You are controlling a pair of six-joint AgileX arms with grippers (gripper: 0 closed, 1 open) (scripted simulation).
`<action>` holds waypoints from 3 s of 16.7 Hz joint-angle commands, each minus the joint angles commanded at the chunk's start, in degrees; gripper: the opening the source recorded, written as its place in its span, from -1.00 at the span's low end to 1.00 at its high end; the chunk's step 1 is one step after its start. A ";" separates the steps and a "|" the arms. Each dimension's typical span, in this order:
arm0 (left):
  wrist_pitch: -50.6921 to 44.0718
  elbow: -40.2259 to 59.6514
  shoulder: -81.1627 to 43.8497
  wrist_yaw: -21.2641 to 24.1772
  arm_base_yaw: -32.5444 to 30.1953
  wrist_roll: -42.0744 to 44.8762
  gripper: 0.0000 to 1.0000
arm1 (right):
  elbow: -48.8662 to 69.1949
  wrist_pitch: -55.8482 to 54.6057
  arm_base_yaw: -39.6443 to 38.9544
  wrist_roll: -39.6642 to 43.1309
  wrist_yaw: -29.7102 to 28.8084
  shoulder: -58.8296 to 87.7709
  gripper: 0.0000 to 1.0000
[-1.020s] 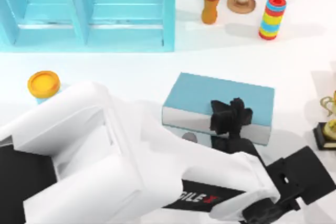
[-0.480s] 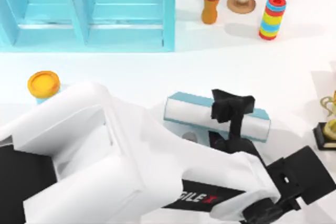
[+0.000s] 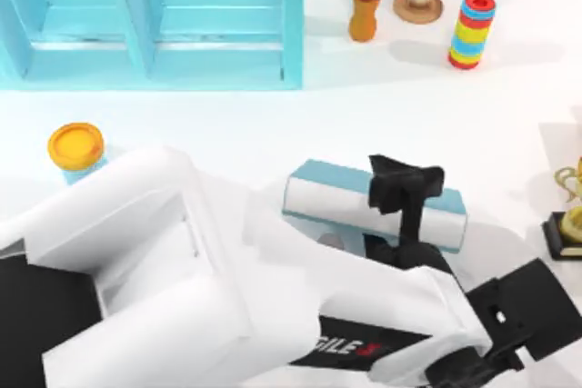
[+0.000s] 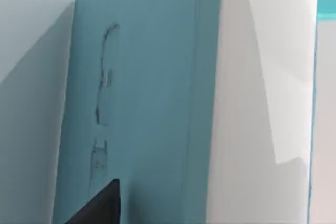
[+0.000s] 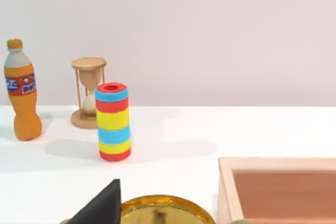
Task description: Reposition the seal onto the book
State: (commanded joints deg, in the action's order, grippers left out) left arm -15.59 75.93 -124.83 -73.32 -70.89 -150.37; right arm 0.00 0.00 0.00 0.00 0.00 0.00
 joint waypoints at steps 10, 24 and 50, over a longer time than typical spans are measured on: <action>-40.53 9.52 -5.29 1.33 -12.15 -39.82 1.00 | 0.00 0.00 0.00 0.00 0.00 0.00 1.00; -75.30 15.21 -8.85 4.11 -20.73 -71.31 1.00 | 0.00 0.00 0.00 0.00 0.00 0.00 1.00; -5.52 -33.54 65.41 37.28 48.67 57.44 1.00 | 0.00 0.00 0.00 0.00 0.00 0.00 1.00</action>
State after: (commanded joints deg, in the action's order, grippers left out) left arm -21.10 42.39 -59.41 -36.04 -22.22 -92.93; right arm 0.00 0.00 0.00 0.00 0.00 0.00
